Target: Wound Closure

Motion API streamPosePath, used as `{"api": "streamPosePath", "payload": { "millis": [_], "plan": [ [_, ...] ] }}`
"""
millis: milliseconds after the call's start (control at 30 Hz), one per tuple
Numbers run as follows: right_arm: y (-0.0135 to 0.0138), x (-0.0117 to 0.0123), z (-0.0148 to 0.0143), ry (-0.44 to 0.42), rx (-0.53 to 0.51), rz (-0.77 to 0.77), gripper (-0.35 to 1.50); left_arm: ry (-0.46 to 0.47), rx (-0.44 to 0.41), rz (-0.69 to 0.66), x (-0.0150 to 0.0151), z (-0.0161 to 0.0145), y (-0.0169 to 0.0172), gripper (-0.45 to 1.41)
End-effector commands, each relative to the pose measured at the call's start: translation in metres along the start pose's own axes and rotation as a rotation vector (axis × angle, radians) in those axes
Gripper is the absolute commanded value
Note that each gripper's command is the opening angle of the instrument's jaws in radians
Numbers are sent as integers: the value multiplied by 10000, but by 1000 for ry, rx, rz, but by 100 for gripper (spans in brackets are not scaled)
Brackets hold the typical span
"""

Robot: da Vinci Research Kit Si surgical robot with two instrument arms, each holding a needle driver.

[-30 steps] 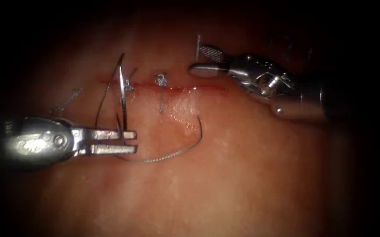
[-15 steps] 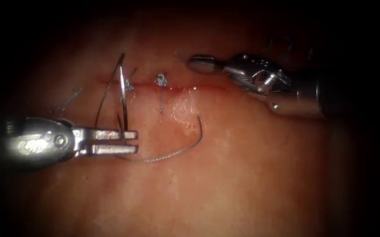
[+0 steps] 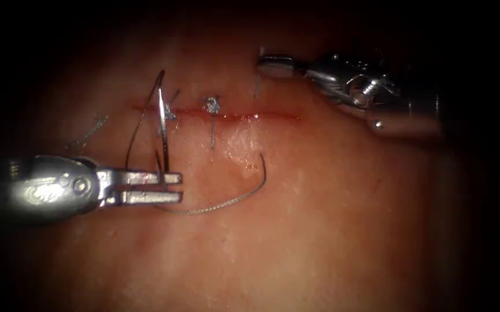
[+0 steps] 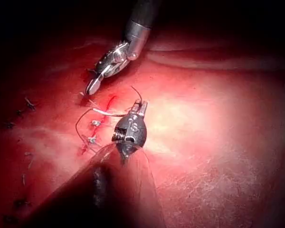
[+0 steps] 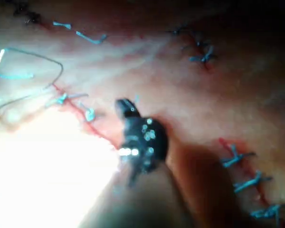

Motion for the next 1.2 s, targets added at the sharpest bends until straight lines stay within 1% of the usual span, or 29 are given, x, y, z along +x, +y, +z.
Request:
{"api": "streamPosePath", "payload": {
  "millis": [33,200,233,267,300,333,367,400,567,667,700,833,867,900,933,967,1000,1033,1100,1167,1200],
  "plan": [
    [2,4,8,4,2,-7,-35,1,1,3,-2,7,-4,-45],
    [-2,1,4,-12,5,-15,-35,1,1,3,-2,7,-4,-45],
    [-3,-3,3,-15,8,-18,-18,1,1,3,-2,7,-4,-45],
    [-3,-3,3,-15,8,-18,-18,1,1,3,-2,7,-4,-45],
    [-3,-4,2,-14,0,-20,31,1,1,3,-2,7,-4,-45],
    [-3,-6,2,-11,-12,-22,86,1,1,3,-2,7,-4,-45],
    [-2,-6,2,-10,-18,-23,110,1,1,3,-2,7,-4,-45],
    [0,-8,3,-9,-25,-25,126,1,1,3,-2,7,-4,-45],
    [4,-16,10,-5,-34,-39,135,1,1,3,-3,7,-4,-45],
    [10,-23,22,-4,-46,-46,142,1,1,3,-3,7,-4,-45],
    [15,-27,31,0,-54,-45,143,1,1,3,-3,7,-5,-45],
    [20,-32,41,-1,-69,-38,145,1,1,3,-3,7,-5,-45],
    [22,-33,47,0,-69,-28,142,1,0,3,-3,7,-4,-45],
    [20,-32,45,-2,-60,-21,118,1,0,3,-3,7,-4,-45],
    [18,-31,41,-10,-24,-18,69,2,0,4,-3,6,-4,-45],
    [18,-31,41,-10,-24,-18,69,2,0,4,-3,6,-4,-45],
    [16,-29,37,-21,21,-14,19,2,0,4,-3,6,-4,-45],
    [14,-25,33,-22,22,-10,-35,2,0,4,-3,6,-4,-45],
    [12,-17,28,-20,8,-4,-35,2,0,4,-3,6,-4,-45],
    [11,-9,24,4,3,4,-35,1,0,4,-3,7,-4,-45],
    [11,-9,24,4,3,4,-35,1,0,4,-3,7,-4,-45]
  ]
}}
